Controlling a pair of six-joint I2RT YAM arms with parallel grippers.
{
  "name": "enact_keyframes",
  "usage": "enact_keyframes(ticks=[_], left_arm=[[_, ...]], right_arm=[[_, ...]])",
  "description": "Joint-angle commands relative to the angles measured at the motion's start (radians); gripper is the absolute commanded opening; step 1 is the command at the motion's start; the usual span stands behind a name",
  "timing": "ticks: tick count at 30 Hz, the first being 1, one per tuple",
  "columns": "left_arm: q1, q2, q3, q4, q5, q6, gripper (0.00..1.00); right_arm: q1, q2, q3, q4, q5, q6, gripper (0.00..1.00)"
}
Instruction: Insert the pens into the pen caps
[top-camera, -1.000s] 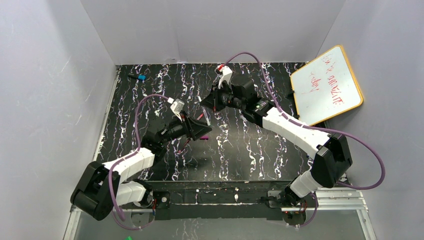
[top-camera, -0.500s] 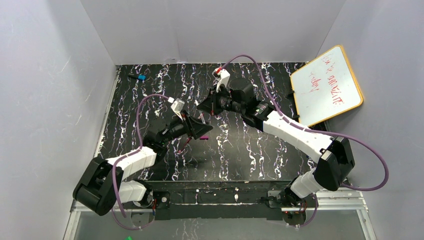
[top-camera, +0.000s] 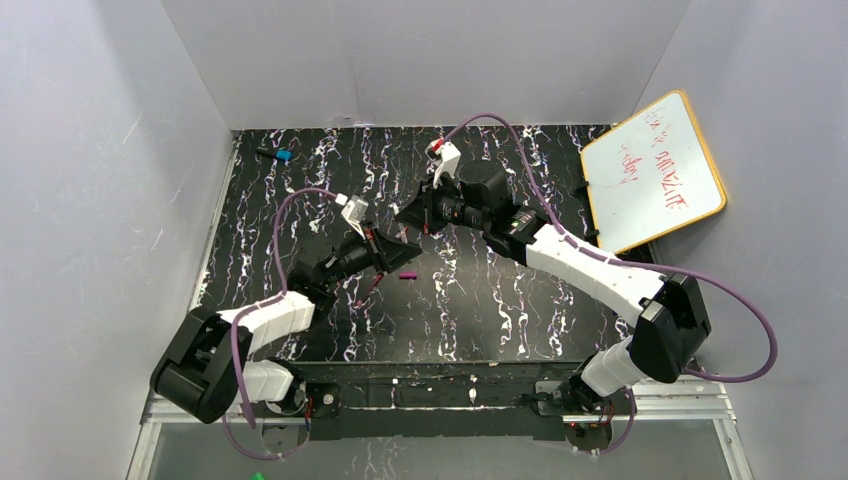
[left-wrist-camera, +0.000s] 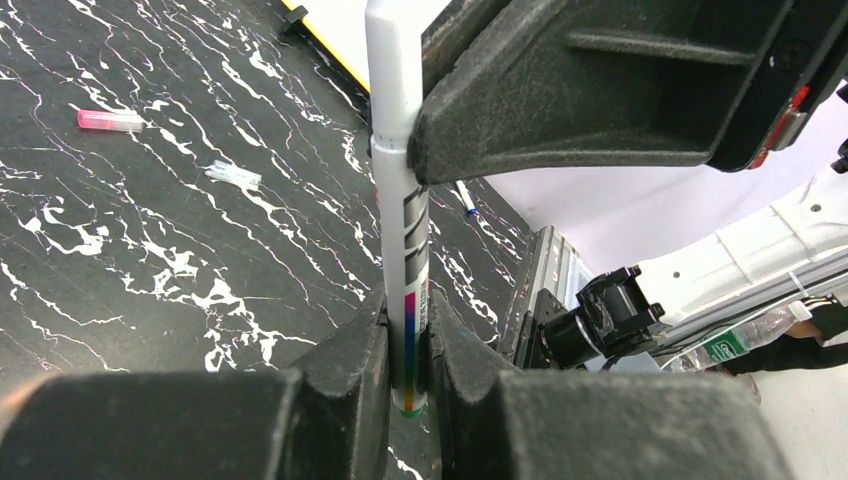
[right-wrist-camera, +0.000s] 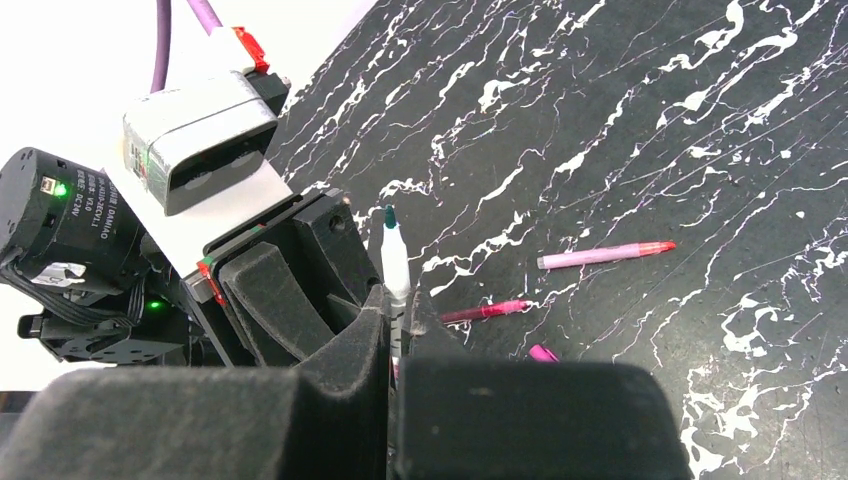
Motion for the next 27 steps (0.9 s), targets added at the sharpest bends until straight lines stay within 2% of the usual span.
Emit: enact_keyframes(ticks=[1,2,3,5,6,7,11,14,16,18,21,27], left_arm=[[-0.006,-0.001,0.010,0.069,0.022,0.015,0.00],[-0.005,0.000,0.010,0.065,0.020,0.016,0.00],[-0.001,0.001,0.011,0.050,0.023,0.019,0.00],[0.017,-0.006,0.025,-0.029,0.027,0.041,0.00],[0.030,-0.016,0.034,-0.090,0.029,0.064,0.00],[0.047,-0.030,0.046,-0.155,0.029,0.090,0.00],[0.173,-0.115,0.114,-0.476,0.012,0.226,0.00],[0.269,-0.166,0.204,-0.724,-0.018,0.361,0.00],[0.309,-0.183,0.265,-0.875,-0.057,0.453,0.00],[0.320,-0.191,0.303,-0.974,-0.122,0.523,0.00],[0.322,-0.200,0.271,-0.998,-0.202,0.558,0.00],[0.327,-0.209,0.274,-0.974,-0.149,0.547,0.00]], right_arm=[[0.007,-0.032,-0.009,0.025,0.016,0.008,0.01],[0.007,-0.032,-0.005,0.017,0.022,0.004,0.01],[0.007,-0.036,-0.003,0.008,0.030,-0.003,0.14],[0.007,-0.058,-0.002,-0.020,0.081,-0.021,0.54],[0.007,-0.078,-0.006,-0.038,0.126,-0.031,0.83],[0.006,-0.104,-0.017,-0.061,0.176,-0.045,0.96],[0.006,-0.259,-0.133,-0.055,0.355,-0.086,0.99],[0.005,-0.326,-0.220,-0.071,0.353,-0.144,0.99],[0.006,-0.293,-0.201,-0.178,0.307,-0.215,0.99],[0.006,-0.211,-0.144,-0.331,0.283,-0.244,0.94],[0.018,-0.116,-0.107,-0.406,0.262,-0.302,0.86],[0.070,0.014,-0.091,-0.286,0.276,-0.483,0.82]])
